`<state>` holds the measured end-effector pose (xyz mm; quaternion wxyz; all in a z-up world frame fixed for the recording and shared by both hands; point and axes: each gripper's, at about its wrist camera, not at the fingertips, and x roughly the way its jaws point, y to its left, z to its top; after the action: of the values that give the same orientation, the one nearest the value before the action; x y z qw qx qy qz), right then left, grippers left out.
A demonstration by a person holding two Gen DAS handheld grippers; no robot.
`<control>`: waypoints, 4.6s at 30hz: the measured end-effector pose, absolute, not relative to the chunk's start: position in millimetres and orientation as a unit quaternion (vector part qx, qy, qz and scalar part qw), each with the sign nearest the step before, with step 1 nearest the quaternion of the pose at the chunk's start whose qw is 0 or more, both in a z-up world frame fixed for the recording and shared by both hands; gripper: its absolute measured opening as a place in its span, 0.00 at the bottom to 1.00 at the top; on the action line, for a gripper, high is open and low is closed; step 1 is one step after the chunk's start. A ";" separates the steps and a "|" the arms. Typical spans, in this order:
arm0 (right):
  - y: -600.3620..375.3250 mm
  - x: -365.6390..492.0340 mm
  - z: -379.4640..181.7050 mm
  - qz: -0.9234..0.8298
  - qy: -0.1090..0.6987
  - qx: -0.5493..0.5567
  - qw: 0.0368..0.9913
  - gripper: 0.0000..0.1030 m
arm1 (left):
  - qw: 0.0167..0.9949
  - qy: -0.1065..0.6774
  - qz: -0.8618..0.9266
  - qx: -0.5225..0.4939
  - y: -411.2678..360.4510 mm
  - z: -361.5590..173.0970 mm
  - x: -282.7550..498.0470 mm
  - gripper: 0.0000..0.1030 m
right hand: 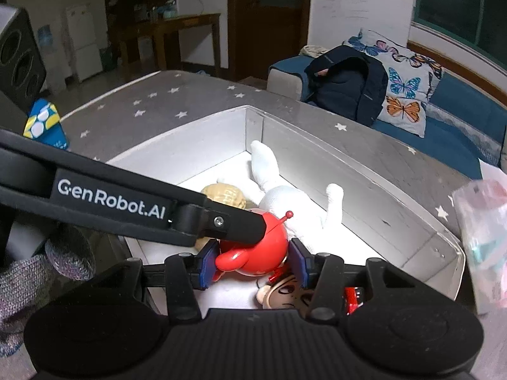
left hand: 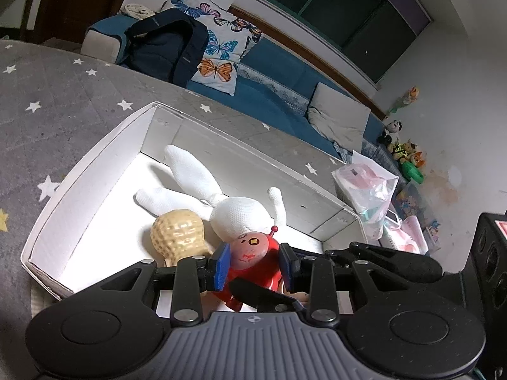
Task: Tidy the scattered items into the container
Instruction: 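Lift the red toy with the left tool and carry it over the box, then lower the red toy into the box and open the left tool, then move the left tool down to the green round toy, then close the left tool on the green round toy, then lift the green toy with the left tool and carry it over the box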
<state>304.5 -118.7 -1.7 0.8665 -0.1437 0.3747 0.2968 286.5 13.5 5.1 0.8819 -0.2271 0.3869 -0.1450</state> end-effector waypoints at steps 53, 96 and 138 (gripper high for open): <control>-129.1 230.3 39.0 0.299 0.311 -0.114 0.895 0.48 | 0.918 0.318 -0.123 -0.203 35.7 45.4 194.0 0.34; -92.8 185.4 -30.8 0.303 0.339 -0.131 0.881 0.47 | 0.861 0.387 -0.123 -0.306 62.8 -23.9 174.7 0.36; -112.8 270.9 35.3 0.300 0.309 -0.064 0.900 0.47 | 0.898 0.325 -0.152 -0.256 45.1 48.3 246.8 0.34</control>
<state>270.9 -112.8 35.3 0.9002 -0.0641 0.3088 0.3001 246.8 45.1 48.3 0.8979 -0.2558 0.3246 -0.1516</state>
